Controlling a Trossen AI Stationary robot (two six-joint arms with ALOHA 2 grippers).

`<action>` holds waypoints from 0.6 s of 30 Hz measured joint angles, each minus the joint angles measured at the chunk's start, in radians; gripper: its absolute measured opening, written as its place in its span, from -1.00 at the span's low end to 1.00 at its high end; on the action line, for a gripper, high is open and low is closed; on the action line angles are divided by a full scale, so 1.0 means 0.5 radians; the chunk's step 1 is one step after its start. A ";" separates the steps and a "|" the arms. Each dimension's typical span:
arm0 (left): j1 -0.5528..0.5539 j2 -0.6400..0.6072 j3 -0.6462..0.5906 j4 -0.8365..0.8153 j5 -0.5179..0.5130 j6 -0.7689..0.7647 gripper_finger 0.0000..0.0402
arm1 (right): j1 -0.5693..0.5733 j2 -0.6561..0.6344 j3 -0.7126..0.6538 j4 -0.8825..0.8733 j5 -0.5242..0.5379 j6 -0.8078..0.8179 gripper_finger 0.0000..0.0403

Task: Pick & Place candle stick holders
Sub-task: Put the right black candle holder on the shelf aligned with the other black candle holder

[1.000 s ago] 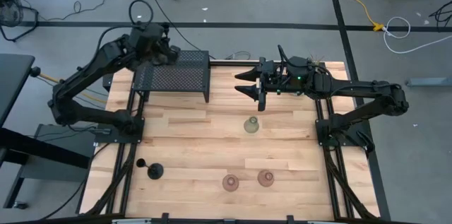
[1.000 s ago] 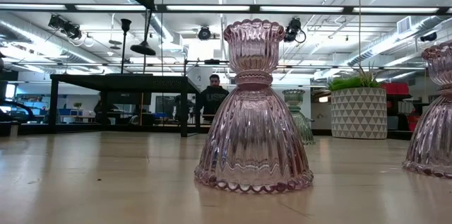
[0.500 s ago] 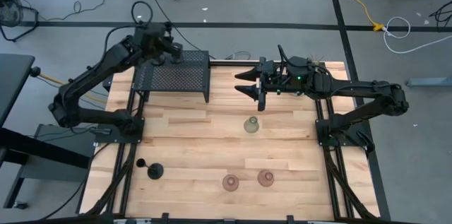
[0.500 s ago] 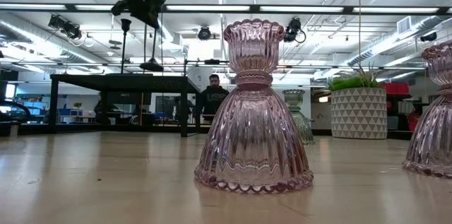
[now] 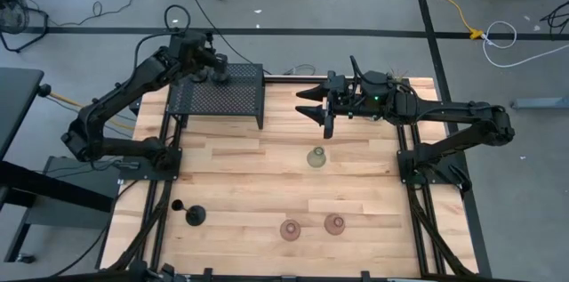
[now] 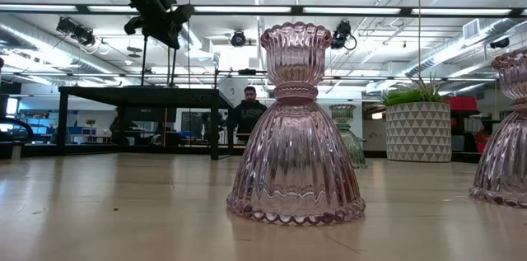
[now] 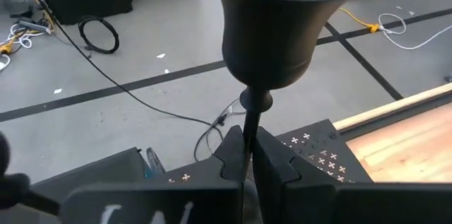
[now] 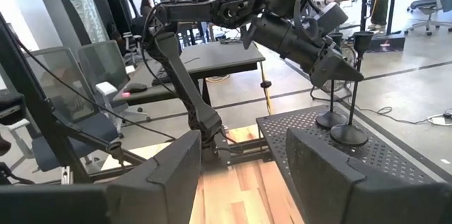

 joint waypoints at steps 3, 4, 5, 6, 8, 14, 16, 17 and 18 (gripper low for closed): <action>0.026 0.000 0.000 0.018 0.002 0.009 -0.95 | 0.000 0.000 0.000 0.000 0.000 0.000 0.03; 0.036 0.000 0.000 0.026 0.007 0.006 -0.95 | 0.000 0.000 0.000 0.000 0.000 0.000 0.03; 0.048 0.000 0.000 0.031 0.011 0.003 -0.95 | -0.001 0.000 0.000 0.000 0.000 0.000 0.03; 0.058 0.000 0.000 0.033 0.011 0.003 -0.95 | -0.001 0.000 0.000 0.000 0.000 0.000 0.03; 0.076 0.000 0.000 0.033 0.010 0.004 -0.95 | -0.001 0.000 0.000 0.000 0.001 0.000 0.03; 0.096 0.014 0.000 0.060 0.070 -0.013 -0.95 | -0.001 0.000 0.000 0.001 0.001 -0.001 0.03; 0.097 0.014 -0.001 0.072 0.093 -0.024 -0.95 | -0.001 0.000 0.000 0.001 0.001 -0.001 0.03; 0.097 0.014 -0.001 0.090 0.093 -0.014 -0.95 | 0.000 0.000 0.000 0.001 0.001 -0.001 0.03; 0.097 0.014 -0.001 0.100 0.093 -0.006 -0.95 | -0.001 0.000 0.000 0.001 0.001 -0.001 0.03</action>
